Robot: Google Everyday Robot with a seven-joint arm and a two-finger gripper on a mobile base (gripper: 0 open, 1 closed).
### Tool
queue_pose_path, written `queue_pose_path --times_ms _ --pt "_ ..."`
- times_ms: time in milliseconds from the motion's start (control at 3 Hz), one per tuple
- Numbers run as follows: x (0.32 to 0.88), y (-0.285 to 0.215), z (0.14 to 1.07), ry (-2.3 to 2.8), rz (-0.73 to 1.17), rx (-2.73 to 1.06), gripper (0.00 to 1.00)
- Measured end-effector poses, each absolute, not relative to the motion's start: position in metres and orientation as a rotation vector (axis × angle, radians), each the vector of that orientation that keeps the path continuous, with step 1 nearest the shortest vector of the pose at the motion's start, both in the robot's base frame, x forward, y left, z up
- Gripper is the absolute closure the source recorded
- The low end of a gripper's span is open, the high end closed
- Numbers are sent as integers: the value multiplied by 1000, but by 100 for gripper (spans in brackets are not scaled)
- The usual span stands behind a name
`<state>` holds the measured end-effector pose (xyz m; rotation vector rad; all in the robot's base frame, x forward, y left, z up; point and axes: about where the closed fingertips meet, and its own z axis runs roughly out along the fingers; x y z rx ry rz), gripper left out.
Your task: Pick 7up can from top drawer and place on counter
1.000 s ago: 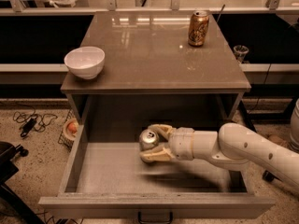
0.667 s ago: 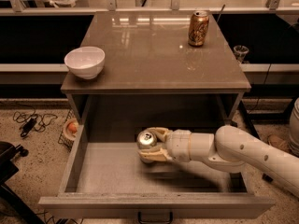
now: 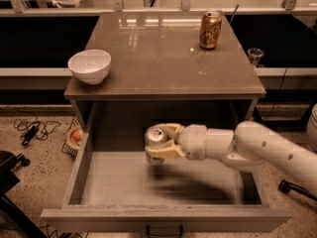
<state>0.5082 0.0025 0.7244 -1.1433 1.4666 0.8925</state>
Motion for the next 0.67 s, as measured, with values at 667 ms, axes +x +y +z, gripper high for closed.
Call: queue_pose_path --times_ms 667 --pt "545 -25 886 1534 864 -1092 100"
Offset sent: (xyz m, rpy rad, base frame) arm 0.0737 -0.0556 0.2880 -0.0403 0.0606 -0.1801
